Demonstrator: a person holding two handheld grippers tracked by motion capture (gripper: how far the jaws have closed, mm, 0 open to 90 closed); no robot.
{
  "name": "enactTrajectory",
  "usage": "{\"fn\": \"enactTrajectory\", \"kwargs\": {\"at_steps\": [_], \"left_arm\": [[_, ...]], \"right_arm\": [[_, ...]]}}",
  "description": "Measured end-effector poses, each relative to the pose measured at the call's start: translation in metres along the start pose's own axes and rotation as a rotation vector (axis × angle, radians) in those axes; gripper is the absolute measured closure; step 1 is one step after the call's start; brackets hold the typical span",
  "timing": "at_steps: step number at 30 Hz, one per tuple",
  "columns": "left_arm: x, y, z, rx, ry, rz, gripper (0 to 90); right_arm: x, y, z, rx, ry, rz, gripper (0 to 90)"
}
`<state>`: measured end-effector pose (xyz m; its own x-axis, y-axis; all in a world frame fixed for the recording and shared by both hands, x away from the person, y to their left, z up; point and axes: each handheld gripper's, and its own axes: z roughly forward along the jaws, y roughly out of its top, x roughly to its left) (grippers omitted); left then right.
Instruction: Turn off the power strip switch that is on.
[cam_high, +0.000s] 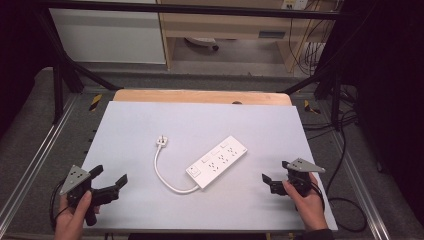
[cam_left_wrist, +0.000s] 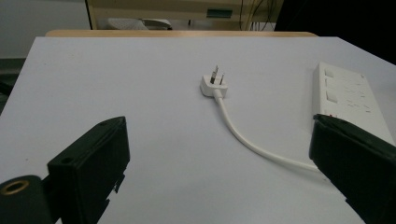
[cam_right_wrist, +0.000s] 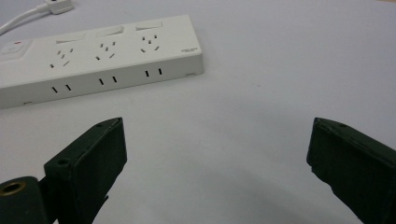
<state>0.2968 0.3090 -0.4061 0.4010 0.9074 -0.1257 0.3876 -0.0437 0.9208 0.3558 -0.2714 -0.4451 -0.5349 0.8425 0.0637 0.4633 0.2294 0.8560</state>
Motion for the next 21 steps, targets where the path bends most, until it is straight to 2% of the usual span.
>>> {"fn": "enactTrajectory", "kwargs": {"at_steps": [3,7,14,21], "left_arm": [[-0.001,0.000,0.001,0.000,-0.003,0.005,5.1],[-0.001,0.000,0.001,0.001,-0.010,0.007,5.1],[-0.003,0.000,0.002,0.000,-0.017,0.011,5.1],[-0.003,0.000,0.003,0.010,-0.021,0.017,5.1]], "right_arm": [[0.001,0.000,0.002,0.008,0.001,-0.011,5.2],[0.003,0.002,0.000,-0.017,0.008,-0.022,5.4],[0.004,0.004,-0.003,-0.036,0.014,-0.001,5.2],[0.011,0.010,-0.008,-0.090,0.026,-0.001,5.2]]}}
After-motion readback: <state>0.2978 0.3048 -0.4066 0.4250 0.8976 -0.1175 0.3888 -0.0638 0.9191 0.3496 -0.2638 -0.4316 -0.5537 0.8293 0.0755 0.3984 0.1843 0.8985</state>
